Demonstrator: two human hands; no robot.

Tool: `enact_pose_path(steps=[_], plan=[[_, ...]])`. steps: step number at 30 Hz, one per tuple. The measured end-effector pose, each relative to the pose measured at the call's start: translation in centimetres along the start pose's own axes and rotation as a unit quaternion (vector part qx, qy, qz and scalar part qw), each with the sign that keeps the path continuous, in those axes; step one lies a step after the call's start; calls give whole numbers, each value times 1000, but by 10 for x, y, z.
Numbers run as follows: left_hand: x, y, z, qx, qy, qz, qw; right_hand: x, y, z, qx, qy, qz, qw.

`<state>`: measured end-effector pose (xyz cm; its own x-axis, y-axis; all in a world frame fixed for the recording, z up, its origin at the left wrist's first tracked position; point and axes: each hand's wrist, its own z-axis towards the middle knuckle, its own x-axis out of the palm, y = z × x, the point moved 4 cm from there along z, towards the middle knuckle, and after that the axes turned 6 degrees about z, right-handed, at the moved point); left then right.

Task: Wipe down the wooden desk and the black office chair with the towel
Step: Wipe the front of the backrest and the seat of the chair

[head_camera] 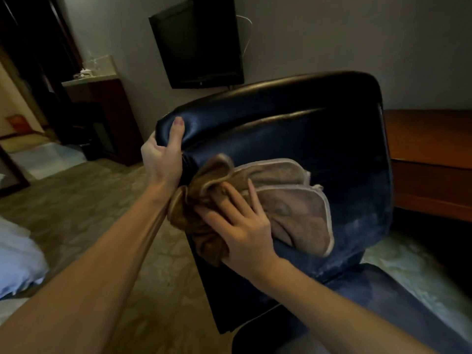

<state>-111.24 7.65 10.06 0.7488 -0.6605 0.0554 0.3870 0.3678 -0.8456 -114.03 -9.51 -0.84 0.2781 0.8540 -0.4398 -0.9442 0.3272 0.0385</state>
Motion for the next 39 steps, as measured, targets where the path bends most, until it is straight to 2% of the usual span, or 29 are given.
enact_pose_path(steps=[3,6,10,12,14,16,17,22,27,31,33,37,39], plan=[[2,-2,-3,4,16,-11,1000,-19,-5,-20,-166,123,-19,978],[5,-2,-4,10,25,-27,999,-49,-14,-15,-233,161,-35,958],[4,-4,-3,18,19,-19,999,-88,-31,46,-141,64,-18,988],[3,-7,-2,19,15,-19,1000,-92,-42,75,-79,25,-56,995],[1,-4,-3,15,13,-17,1000,-72,-50,83,-12,53,-114,992],[-1,-1,-5,17,16,-25,999,-41,-53,72,45,99,-118,987],[-1,0,-4,17,16,-32,999,-30,-52,64,60,91,-111,988],[-1,6,1,7,15,-57,998,-7,-47,27,83,-57,-50,994],[0,5,-1,4,23,-67,997,9,-28,-16,99,-68,-14,993],[-2,1,-4,-1,31,-65,997,9,-13,-53,52,-1,-2,999],[-4,-1,-6,-4,38,-58,998,5,-11,-68,-9,62,-5,998],[-8,-11,-14,0,40,-46,998,-18,-9,-104,-194,214,-28,957],[-11,-11,-17,3,38,-37,999,-39,-12,-109,-220,236,-33,946]])
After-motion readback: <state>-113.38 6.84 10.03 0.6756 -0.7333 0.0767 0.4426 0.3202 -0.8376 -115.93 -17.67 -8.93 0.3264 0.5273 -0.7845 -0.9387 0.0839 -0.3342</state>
